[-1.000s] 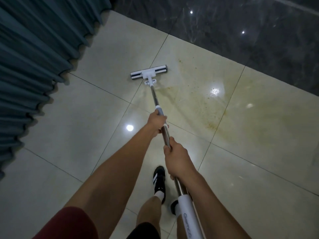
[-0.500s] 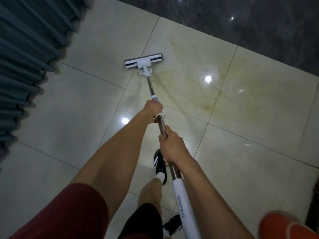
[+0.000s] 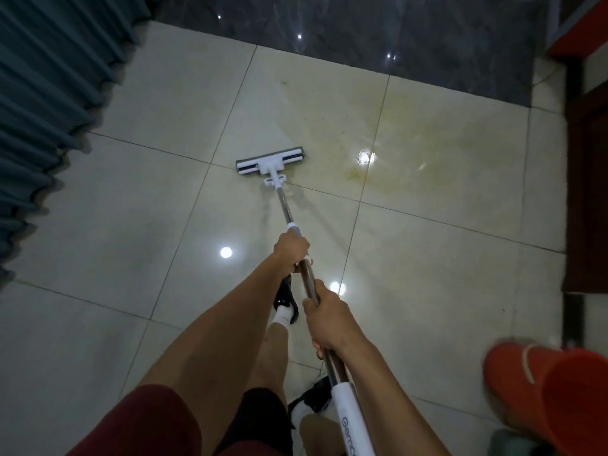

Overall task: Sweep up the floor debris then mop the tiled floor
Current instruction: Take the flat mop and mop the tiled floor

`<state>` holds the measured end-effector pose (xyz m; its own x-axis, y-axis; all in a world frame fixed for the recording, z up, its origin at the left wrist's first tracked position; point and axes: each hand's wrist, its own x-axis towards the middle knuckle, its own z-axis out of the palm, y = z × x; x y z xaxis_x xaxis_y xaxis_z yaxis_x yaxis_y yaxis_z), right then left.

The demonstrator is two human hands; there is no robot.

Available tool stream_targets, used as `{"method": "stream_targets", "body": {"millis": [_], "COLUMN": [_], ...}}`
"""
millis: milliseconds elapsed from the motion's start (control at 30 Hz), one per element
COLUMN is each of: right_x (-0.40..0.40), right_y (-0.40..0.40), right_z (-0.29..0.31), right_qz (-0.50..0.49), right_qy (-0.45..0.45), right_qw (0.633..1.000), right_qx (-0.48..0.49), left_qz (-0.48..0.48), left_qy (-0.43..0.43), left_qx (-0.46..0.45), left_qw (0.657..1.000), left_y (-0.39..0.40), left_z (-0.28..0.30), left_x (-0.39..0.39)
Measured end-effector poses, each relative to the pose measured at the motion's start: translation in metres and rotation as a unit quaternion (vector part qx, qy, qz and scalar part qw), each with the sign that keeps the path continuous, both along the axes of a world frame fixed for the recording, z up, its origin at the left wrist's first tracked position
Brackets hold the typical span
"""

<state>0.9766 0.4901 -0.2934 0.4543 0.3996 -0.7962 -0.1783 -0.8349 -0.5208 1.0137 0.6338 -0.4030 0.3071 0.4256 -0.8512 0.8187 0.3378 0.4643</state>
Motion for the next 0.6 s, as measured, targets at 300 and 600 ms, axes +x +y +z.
{"method": "stream_targets", "body": {"millis": [300, 600], "right_x": [-0.052, -0.034], "right_y": [-0.116, -0.097], "right_z": [0.012, 0.002], "right_qz": [-0.039, -0.081], "right_qy": [-0.023, -0.053], "right_qw": [0.999, 0.995], "right_qx": [0.014, 0.020], "left_qz": [-0.025, -0.048], "left_qy": [-0.014, -0.033], "left_qx": [-0.006, 0.041], "left_qw": [1.000, 0.997], "left_y": [-0.121, -0.104], "left_z": [0.004, -0.001], "left_x": [-0.041, -0.022]}}
